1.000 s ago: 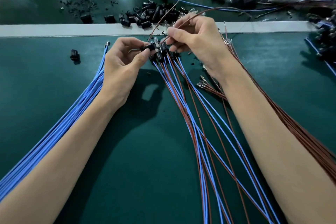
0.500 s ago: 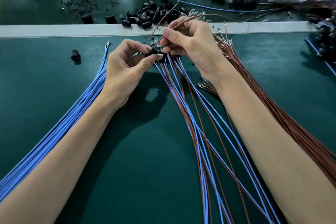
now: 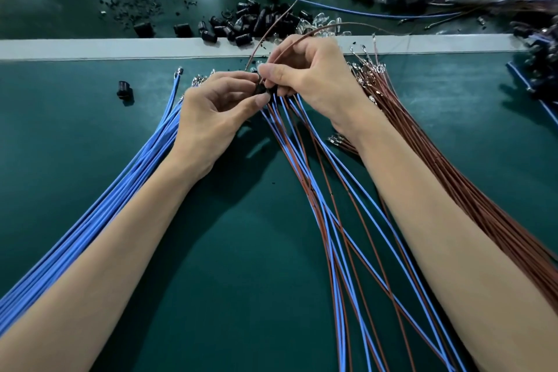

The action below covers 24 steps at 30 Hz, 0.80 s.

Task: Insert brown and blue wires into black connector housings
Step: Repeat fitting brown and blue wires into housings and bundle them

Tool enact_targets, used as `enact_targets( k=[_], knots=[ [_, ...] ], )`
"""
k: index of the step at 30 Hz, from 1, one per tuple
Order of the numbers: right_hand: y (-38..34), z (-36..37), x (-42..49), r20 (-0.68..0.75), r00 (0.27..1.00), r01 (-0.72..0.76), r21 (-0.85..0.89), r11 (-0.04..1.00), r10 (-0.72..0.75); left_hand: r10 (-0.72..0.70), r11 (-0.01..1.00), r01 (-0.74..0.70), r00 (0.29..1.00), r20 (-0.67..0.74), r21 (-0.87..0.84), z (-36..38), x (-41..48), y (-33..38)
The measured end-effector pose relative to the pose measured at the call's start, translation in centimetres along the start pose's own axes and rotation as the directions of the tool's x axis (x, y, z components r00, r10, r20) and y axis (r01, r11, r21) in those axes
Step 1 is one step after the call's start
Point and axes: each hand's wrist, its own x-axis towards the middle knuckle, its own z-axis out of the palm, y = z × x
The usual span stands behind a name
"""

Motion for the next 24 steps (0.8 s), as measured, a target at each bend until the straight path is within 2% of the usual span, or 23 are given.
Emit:
enact_targets(
  k=[5,7,10,12,14,15,18,19,21,24],
  knots=[
    [0.33,0.21,0.2,0.036,0.999,-0.021,-0.224,0.974,0.03,-0.001,1.0,0.001,1.0,0.02,0.021,0.06,-0.31,0.15],
    [0.28,0.04,0.21,0.066,0.997,-0.029,-0.25,0.968,0.047,0.004,0.999,-0.005,1.0,0.021,0.039,0.06,-0.37,0.25],
    [-0.09,-0.31,0.12,0.066,0.994,-0.073,-0.121,0.99,0.082,-0.008,0.999,0.008,1.0,0.001,0.04,0.08,-0.41,0.29],
    [-0.31,-0.42,0.2,-0.004,0.996,-0.093,0.009,0.996,0.093,-0.023,0.999,0.024,0.999,-0.022,0.033,0.12,-0.41,0.23],
    [-0.39,-0.22,0.32,-0.077,0.994,-0.069,0.037,0.997,0.072,-0.022,0.999,0.023,0.999,-0.026,0.04,0.1,-0.42,0.29],
    [-0.31,-0.13,0.38,-0.077,0.996,-0.052,-0.014,0.999,0.051,-0.018,0.999,0.019,1.0,-0.02,0.04,0.08,-0.42,0.35],
    [0.13,0.02,0.38,0.053,0.998,-0.015,-0.253,0.967,0.03,-0.004,1.0,0.003,1.0,0.019,0.016,0.06,-0.51,0.56],
    [0.16,0.01,0.35,0.075,0.997,-0.012,-0.263,0.965,0.033,-0.003,1.0,0.003,1.0,0.026,0.011,0.05,-0.51,0.6],
    [-0.03,-0.01,0.27,0.051,0.998,-0.029,-0.152,0.988,0.037,-0.013,1.0,0.013,1.0,0.026,0.011,0.02,-0.45,0.65],
    [-0.29,-0.32,0.55,-0.093,0.992,-0.073,0.117,0.991,0.084,-0.019,1.0,0.018,0.999,0.026,0.018,0.05,-0.42,0.75]
  ],
)
